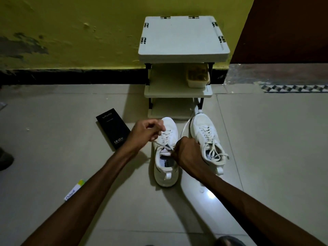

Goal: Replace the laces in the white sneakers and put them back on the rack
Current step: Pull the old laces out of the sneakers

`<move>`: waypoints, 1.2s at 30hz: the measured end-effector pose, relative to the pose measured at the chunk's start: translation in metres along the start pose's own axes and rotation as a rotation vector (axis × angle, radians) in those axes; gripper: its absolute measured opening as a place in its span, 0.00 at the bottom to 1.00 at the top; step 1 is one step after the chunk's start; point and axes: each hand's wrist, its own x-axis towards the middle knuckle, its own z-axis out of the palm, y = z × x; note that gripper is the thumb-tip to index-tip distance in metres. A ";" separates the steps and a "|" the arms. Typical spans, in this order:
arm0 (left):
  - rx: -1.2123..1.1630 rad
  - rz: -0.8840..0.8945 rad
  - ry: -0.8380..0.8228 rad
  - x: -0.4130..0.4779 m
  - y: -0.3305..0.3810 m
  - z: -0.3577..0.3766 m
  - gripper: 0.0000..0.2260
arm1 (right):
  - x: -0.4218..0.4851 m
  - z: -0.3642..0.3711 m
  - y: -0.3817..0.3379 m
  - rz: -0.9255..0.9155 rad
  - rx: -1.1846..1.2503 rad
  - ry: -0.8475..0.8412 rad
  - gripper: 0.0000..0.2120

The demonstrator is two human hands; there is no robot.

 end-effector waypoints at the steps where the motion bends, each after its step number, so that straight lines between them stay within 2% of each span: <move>1: 0.331 0.149 -0.050 0.000 -0.004 0.001 0.08 | 0.001 0.000 -0.001 -0.011 -0.013 0.005 0.06; 2: 0.602 0.245 -0.116 -0.001 -0.007 0.004 0.07 | 0.001 0.001 -0.001 -0.020 -0.037 0.010 0.06; 4: 1.004 0.257 -0.242 -0.006 -0.010 0.013 0.11 | 0.002 0.001 -0.004 -0.020 -0.094 0.018 0.06; 6: 1.250 0.236 -0.284 -0.014 -0.017 0.025 0.14 | 0.003 0.002 -0.005 -0.005 -0.113 0.028 0.07; 7: 1.274 0.239 -0.263 -0.017 -0.022 0.029 0.14 | 0.003 0.003 -0.004 0.007 -0.105 0.032 0.08; 9: 1.111 0.260 -0.171 -0.020 -0.034 0.030 0.11 | 0.003 0.003 -0.003 0.027 -0.078 0.024 0.08; 11: 0.725 0.180 0.042 -0.020 -0.034 0.019 0.04 | 0.003 0.001 -0.001 0.037 -0.053 0.003 0.07; 13: 0.300 0.056 0.294 -0.011 -0.025 0.001 0.14 | 0.004 -0.002 0.002 0.037 -0.013 -0.005 0.10; 14: 0.158 0.002 0.362 -0.005 -0.018 -0.009 0.16 | 0.005 -0.003 0.004 0.037 0.008 -0.003 0.11; 16: 0.036 -0.082 0.387 0.006 -0.009 -0.026 0.18 | 0.005 -0.003 0.004 0.038 0.004 -0.008 0.13; 18: 0.071 -0.222 0.282 0.009 -0.010 -0.032 0.13 | 0.005 -0.002 0.002 0.031 -0.036 -0.011 0.14; 20: 0.341 -0.326 0.139 0.003 -0.017 -0.027 0.07 | 0.005 -0.002 0.002 0.023 -0.056 -0.013 0.15; 23: 0.800 -0.360 0.058 -0.016 -0.024 -0.009 0.26 | 0.005 -0.004 0.000 -0.008 -0.062 -0.021 0.20; 24: 0.896 -0.331 0.096 -0.023 -0.024 0.001 0.29 | 0.004 -0.005 -0.001 -0.020 -0.065 -0.026 0.23; 26: 1.015 -0.242 0.178 -0.032 -0.028 0.017 0.26 | 0.002 -0.006 -0.004 -0.038 -0.103 -0.044 0.24; 30: 0.908 -0.245 0.149 -0.028 -0.036 0.029 0.14 | -0.002 -0.005 -0.012 -0.116 -0.310 -0.026 0.14; 33: 0.806 -0.260 0.145 -0.023 -0.036 0.031 0.16 | 0.000 -0.004 -0.015 -0.158 -0.340 -0.086 0.16; 36: 0.863 -0.158 0.139 -0.023 -0.034 0.035 0.17 | 0.001 0.003 -0.012 -0.173 -0.352 -0.100 0.19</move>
